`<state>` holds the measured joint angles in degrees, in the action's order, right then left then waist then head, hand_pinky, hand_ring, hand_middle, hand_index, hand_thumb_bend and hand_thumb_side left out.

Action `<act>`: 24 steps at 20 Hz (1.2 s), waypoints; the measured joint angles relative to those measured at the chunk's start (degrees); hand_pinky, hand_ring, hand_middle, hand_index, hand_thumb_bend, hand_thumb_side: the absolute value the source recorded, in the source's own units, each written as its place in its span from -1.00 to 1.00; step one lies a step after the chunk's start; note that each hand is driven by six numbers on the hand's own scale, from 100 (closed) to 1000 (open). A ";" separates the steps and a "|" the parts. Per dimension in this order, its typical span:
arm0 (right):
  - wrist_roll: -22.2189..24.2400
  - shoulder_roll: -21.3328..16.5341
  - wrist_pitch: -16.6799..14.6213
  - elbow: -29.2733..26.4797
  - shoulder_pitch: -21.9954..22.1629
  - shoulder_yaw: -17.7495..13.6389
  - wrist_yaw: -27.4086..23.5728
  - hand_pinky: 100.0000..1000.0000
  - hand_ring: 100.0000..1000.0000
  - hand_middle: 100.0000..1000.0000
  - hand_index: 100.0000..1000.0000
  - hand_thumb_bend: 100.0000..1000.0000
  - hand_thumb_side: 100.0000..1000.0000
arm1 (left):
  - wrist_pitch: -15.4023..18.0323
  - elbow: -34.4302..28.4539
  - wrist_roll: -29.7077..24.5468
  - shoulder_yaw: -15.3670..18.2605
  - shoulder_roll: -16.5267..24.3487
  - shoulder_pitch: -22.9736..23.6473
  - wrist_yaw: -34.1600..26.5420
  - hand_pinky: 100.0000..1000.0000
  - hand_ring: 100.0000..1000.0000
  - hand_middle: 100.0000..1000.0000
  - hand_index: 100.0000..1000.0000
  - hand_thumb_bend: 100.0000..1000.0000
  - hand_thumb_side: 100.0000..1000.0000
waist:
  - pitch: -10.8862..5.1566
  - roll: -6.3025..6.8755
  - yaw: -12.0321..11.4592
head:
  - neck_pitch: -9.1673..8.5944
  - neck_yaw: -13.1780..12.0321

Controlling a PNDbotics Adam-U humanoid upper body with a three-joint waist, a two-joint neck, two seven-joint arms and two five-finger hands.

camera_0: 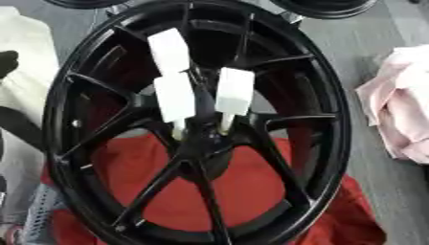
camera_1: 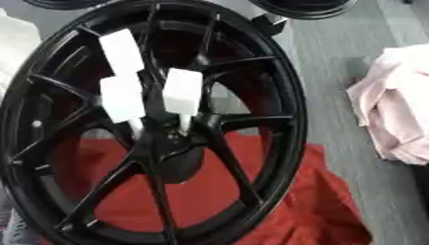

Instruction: Pull the pin out of the wheel hub.

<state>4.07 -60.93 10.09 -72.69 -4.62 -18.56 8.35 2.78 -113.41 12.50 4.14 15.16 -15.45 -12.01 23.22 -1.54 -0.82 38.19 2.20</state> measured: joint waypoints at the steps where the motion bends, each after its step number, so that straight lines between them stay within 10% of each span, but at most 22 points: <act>1: 0.39 0.16 0.04 0.39 0.14 -0.16 0.00 0.75 0.83 0.67 0.60 -0.50 -0.85 | 0.00 0.00 0.00 0.00 0.00 0.00 0.00 0.63 0.35 0.40 0.78 -0.91 0.69 | -0.05 0.00 0.00 | 0.00 -0.01; 10: 4.32 0.35 -0.41 3.66 0.60 -1.66 0.06 0.73 0.82 0.64 0.59 -0.56 -0.82 | -0.01 0.00 0.01 0.01 -0.01 0.14 -0.02 0.63 0.36 0.41 0.78 -0.90 0.69 | -0.09 -0.04 0.06 | 0.01 -0.01; 15: 2.23 0.52 -1.57 2.76 -0.61 -2.26 -1.27 0.64 0.59 0.41 0.41 -1.00 -0.77 | -0.01 0.00 0.01 0.01 -0.01 0.14 -0.02 0.63 0.36 0.41 0.78 -0.91 0.69 | -0.19 -0.05 0.09 | 0.02 0.01; 24: -6.53 0.58 -3.95 -11.75 -4.28 -1.00 -8.26 0.56 0.41 0.17 0.24 -1.00 -0.28 | 0.00 0.00 -0.03 0.00 -0.05 0.13 -0.02 0.64 0.36 0.41 0.78 -0.91 0.68 | -0.29 -0.01 -0.44 | 0.03 0.48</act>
<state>-2.46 -60.34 6.13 -84.44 -8.90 -19.56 0.09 2.78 -113.41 12.47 4.14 15.11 -15.32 -12.03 22.94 -1.55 -1.27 38.22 2.68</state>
